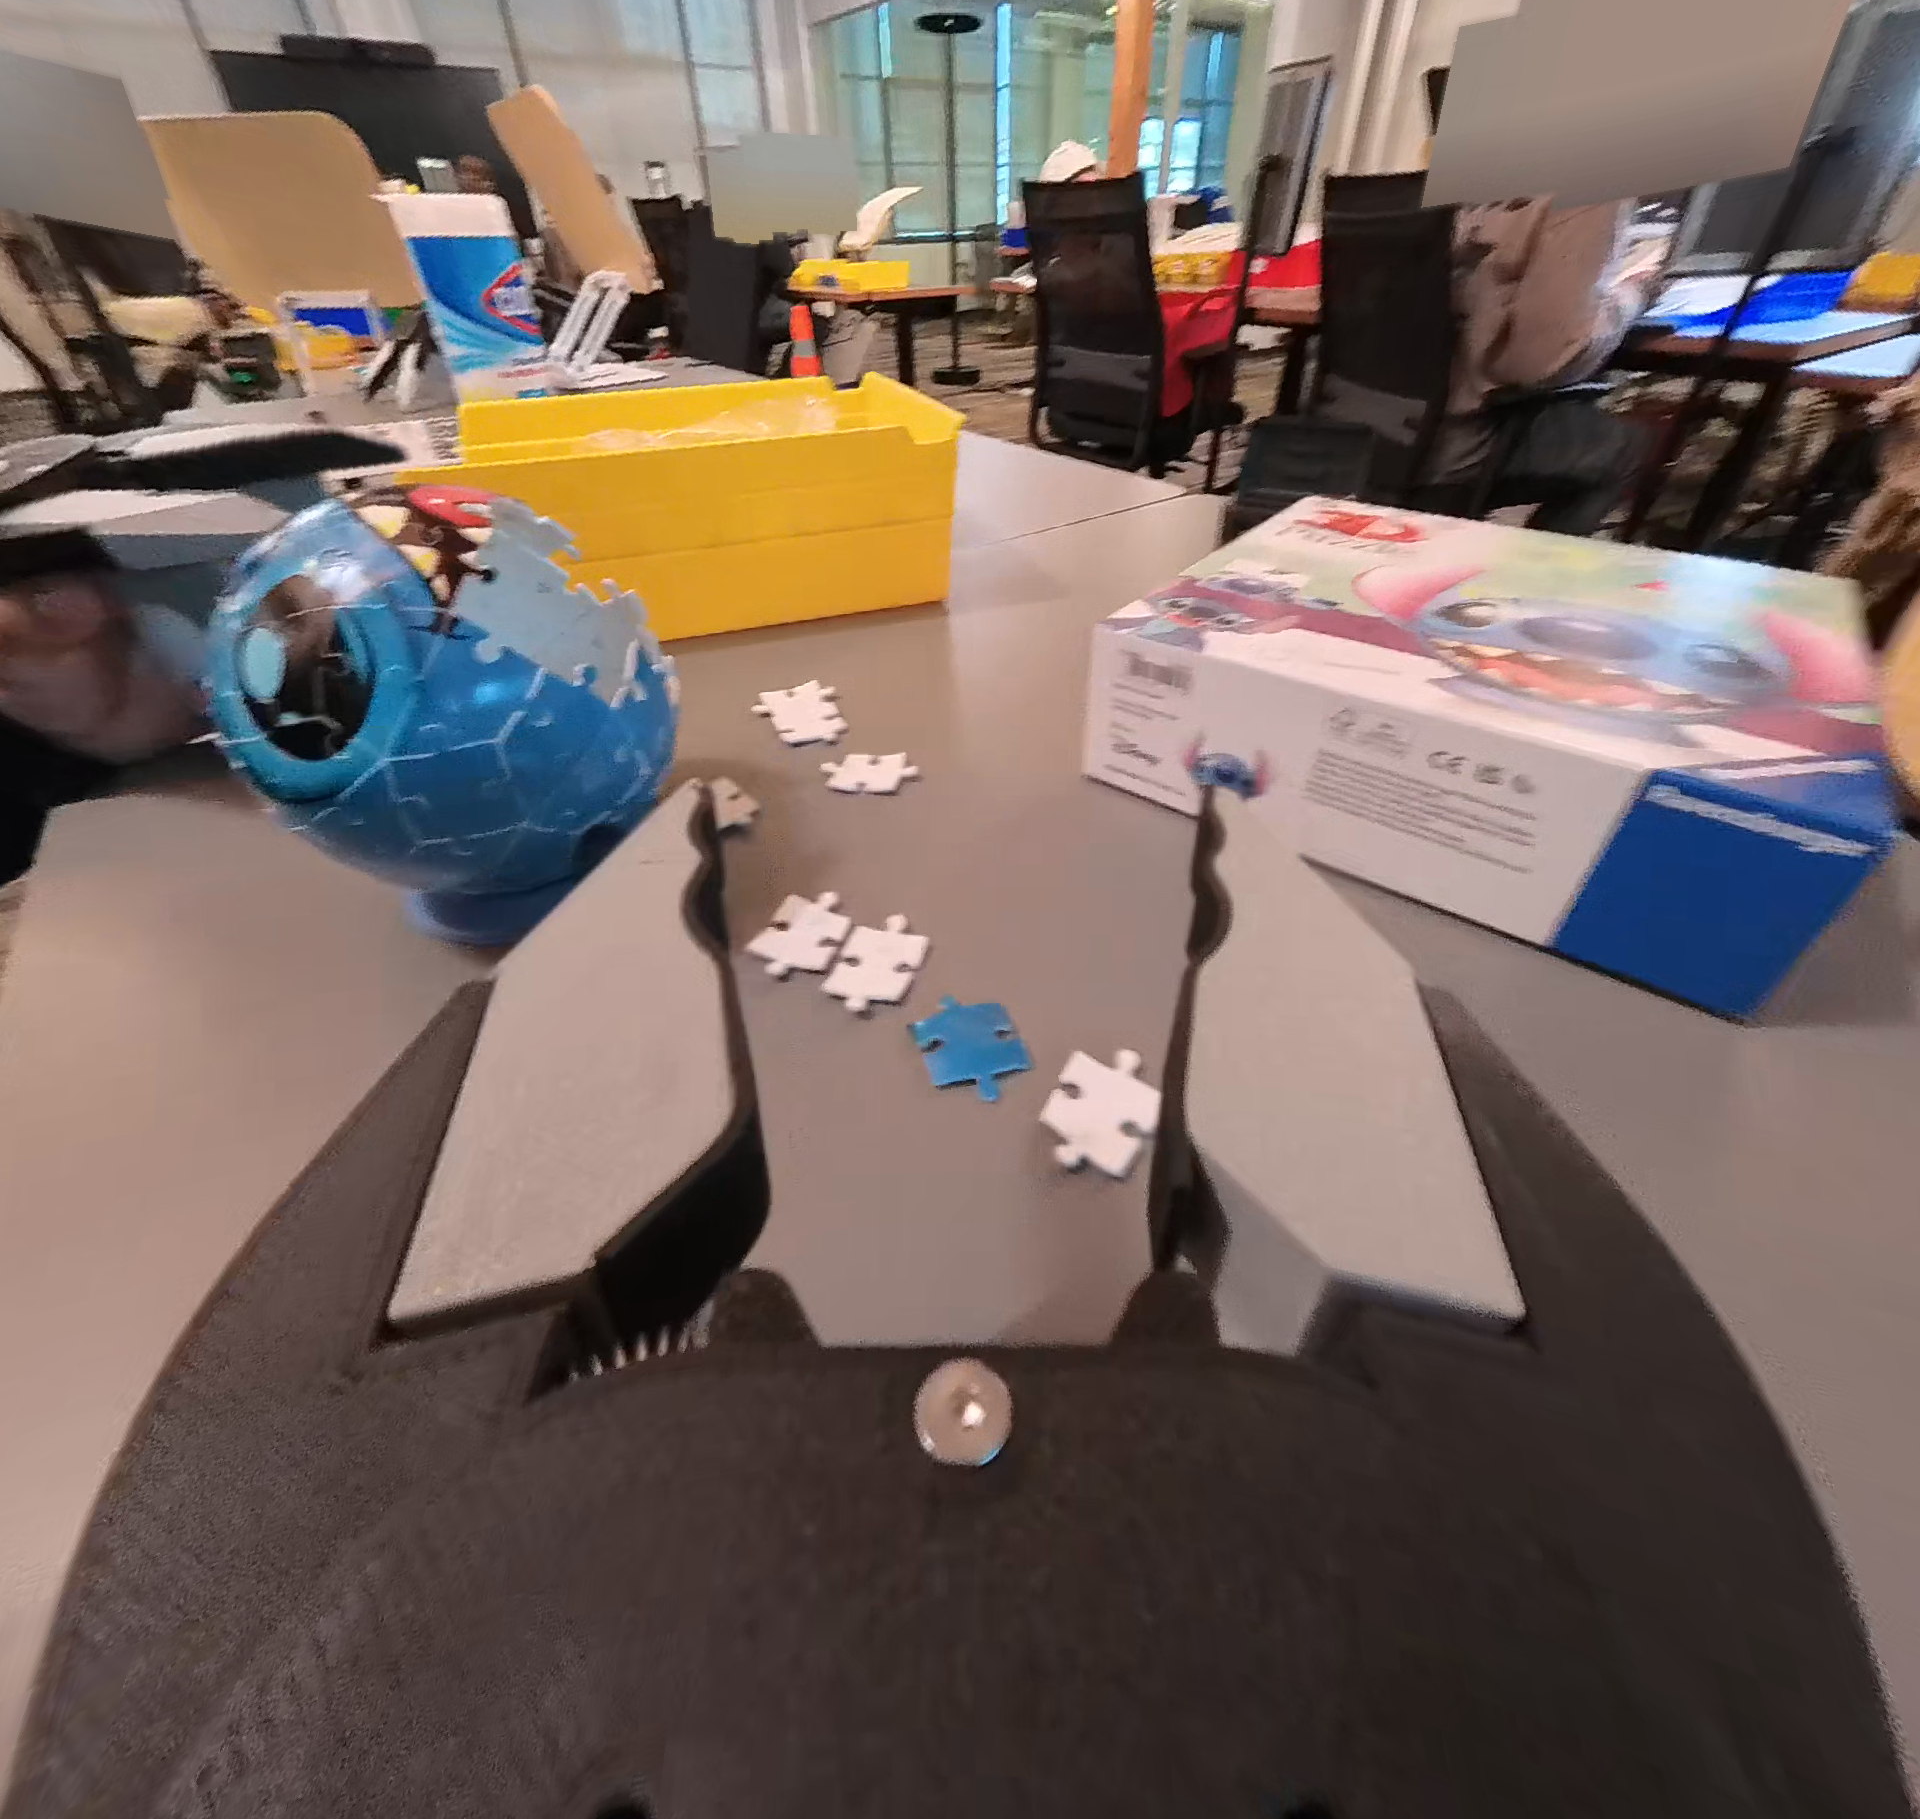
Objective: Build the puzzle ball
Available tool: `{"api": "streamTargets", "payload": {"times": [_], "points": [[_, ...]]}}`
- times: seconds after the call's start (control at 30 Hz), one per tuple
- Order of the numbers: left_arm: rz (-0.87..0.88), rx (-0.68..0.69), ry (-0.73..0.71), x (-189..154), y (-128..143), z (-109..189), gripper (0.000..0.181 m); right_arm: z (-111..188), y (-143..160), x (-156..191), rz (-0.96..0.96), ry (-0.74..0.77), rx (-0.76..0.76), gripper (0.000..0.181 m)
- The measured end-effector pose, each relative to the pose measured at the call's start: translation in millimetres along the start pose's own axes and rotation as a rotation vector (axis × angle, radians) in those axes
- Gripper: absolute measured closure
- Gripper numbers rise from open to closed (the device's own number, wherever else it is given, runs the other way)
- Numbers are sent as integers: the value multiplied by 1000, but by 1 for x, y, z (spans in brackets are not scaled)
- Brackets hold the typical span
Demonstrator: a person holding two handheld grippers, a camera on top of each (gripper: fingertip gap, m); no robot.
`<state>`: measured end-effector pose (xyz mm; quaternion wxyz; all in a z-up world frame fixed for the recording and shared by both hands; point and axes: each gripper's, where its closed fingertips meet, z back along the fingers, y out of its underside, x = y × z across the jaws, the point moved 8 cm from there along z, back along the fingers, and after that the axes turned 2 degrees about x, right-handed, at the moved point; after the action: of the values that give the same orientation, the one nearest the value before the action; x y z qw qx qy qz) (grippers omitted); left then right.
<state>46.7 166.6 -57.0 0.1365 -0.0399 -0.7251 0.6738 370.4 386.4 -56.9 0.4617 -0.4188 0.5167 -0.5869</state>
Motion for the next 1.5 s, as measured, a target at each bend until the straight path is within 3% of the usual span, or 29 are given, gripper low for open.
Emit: {"api": "streamTargets", "payload": {"times": [0.07, 0.2, 0.37, 0.57, 0.8, 1.07, 1.3, 1.5], "points": [[7, -27, 54, -3, -1, 2, 115, -3, -3, 22, 72, -110, -16, 79], [-102, -9, 116, -18, -1, 0, 116, -20, 3, 72, 255, -245, 22, 69], [-280, 136, 215, -29, 9, -9, 109, -46, 11, 100, 370, -251, 65, 74], [-431, 218, 333, -34, 21, -15, 98, -61, 18, 119, 524, -273, 104, 75], [-563, 228, 319, -28, 30, -28, 102, -77, 21, 112, 602, -252, 116, 77], [-656, 242, 282, -30, 37, -29, 120, -89, 23, 109, 626, -308, 136, 88], [-673, 284, 204, -26, 41, -26, 126, -85, 23, 107, 636, -307, 123, 91], [-584, 327, 164, -16, 39, -15, 135, -61, 27, 79, 660, -324, 116, 90]]}}
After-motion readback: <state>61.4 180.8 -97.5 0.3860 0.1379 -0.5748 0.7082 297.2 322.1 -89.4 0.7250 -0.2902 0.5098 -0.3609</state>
